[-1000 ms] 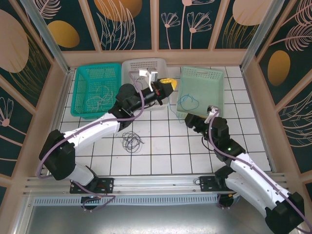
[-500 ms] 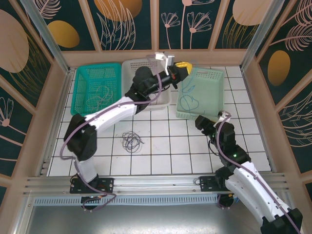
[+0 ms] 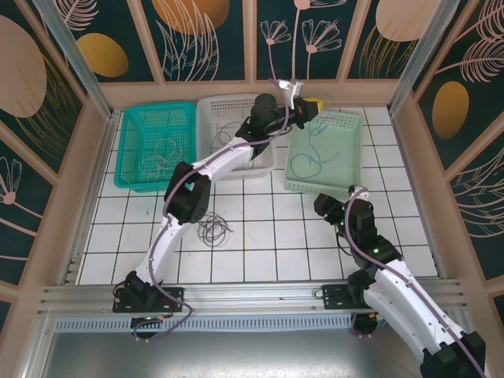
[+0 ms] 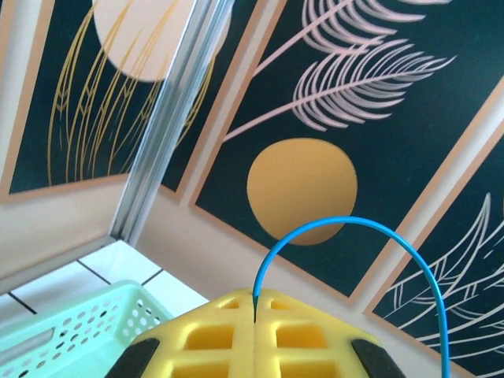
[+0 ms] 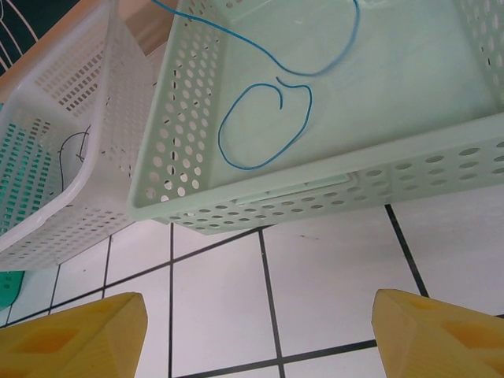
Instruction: Untangle the cables
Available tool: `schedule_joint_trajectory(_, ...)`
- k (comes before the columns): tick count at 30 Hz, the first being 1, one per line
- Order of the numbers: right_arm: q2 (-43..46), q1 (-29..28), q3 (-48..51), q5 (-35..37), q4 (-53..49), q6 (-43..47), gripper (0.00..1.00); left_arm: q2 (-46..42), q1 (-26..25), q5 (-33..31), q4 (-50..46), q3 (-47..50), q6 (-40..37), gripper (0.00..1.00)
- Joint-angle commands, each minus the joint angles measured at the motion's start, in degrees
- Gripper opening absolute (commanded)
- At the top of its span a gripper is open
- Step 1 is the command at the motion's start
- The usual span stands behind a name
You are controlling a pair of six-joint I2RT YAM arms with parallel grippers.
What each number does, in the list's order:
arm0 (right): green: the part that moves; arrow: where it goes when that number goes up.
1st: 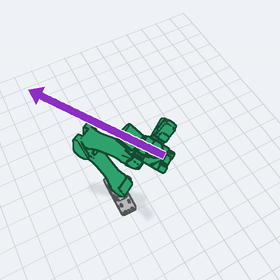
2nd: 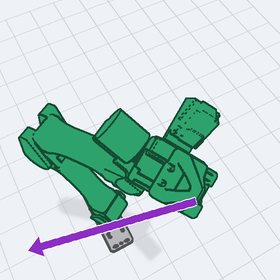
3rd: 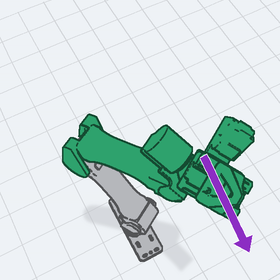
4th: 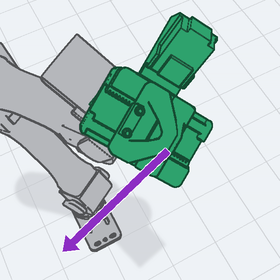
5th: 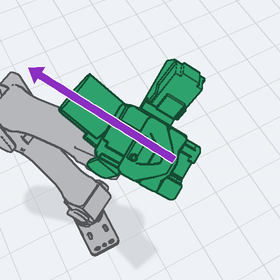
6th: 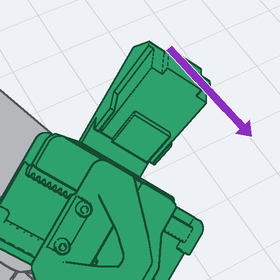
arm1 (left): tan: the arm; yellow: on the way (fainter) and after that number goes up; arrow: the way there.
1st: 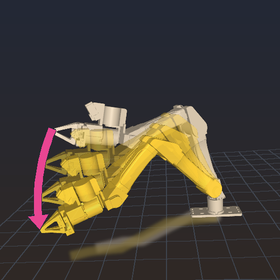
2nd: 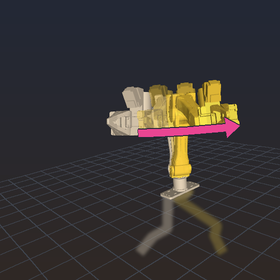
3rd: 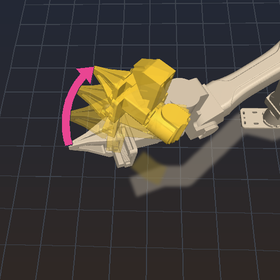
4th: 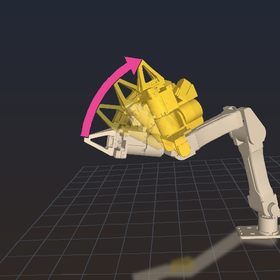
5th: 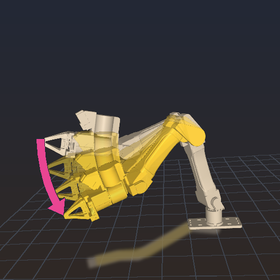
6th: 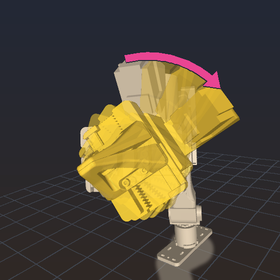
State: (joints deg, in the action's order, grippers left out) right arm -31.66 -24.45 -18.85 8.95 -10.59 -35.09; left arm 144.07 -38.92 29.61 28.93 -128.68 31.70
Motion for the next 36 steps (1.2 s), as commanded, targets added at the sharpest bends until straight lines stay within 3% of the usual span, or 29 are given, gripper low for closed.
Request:
schedule_joint_trajectory(1, 0.03, 0.82, 0.75, 0.01, 0.03, -0.64, 0.76, 5.95, -0.26, 2.78, -8.79, -8.67, 1.19, 0.0)
schedule_joint_trajectory(2, -0.09, 1.06, 0.75, 0.02, 0.13, -0.68, 0.76, 7.28, -0.17, 2.77, -10.88, -10.37, 1.0, 0.0)
schedule_joint_trajectory(7, -1.67, 1.93, 0.66, -0.85, 0.79, -0.75, 0.76, 7.95, 0.21, 1.08, -14.44, -7.53, 0.1, 0.25)
schedule_joint_trajectory(10, -3.34, 2.08, 0.23, -1.5, 1.56, -0.4, 0.76, 6.19, 0.2, 0.65, -16.11, -5.24, -1.83, 0.69)
schedule_joint_trajectory(11, -3.98, 2.12, 0.07, -1.97, 2.07, 0.03, 0.76, 5.29, 0.17, 0.34, -16.96, -4.53, -2.79, 0.8)
schedule_joint_trajectory(13, -5.17, 2.12, -0.38, -3.2, 3.14, 1.17, 0.76, 2.83, 0.17, -0.21, -17.93, -2.33, -4.47, 0.95)
schedule_joint_trajectory(14, -6.0, 2.12, -0.71, -3.84, 3.51, 1.78, 0.75, 1.01, 0.17, -0.5, -17.94, -0.66, -5.67, 0.98)
schedule_joint_trajectory(19, -10.23, 1.37, -3.11, -6.96, 5.54, 5.17, 0.69, -13.17, 0.22, -4.68, -12.3, 15.35, -9.4, 0.99)
schedule_joint_trajectory(25, -15.55, -7.12, -5.43, -7.33, 13.62, 12.47, 0.66, -34.69, 0.45, -14.68, 0.19, 42.29, -11.89, 0.99)
schedule_joint_trajectory(27, -19.5, -11.12, -6.56, -7.82, 16.48, 15.95, 0.66, -41.59, 2.02, -16.06, 5.27, 51.06, -8.3, 0.99)
schedule_joint_trajectory(31, -29.05, -16.66, -10.9, -10.7, 19.03, 22.04, 0.67, -52.74, 9.29, -11.22, 15.58, 66.79, 4.56, 0.99)
schedule_joint_trajectory(33, -34.75, -19.62, -13.97, -12.67, 20.27, 25.85, 0.67, -57.6, 13.11, -12.18, 14.61, 72.52, 6.48, 0.99)
schedule_joint_trajectory(36, -42.53, -22.87, -19.19, -13.57, 20.07, 29.55, 0.67, -64.69, 15.54, -18.21, 4.91, 78.18, 3.37, 0.99)
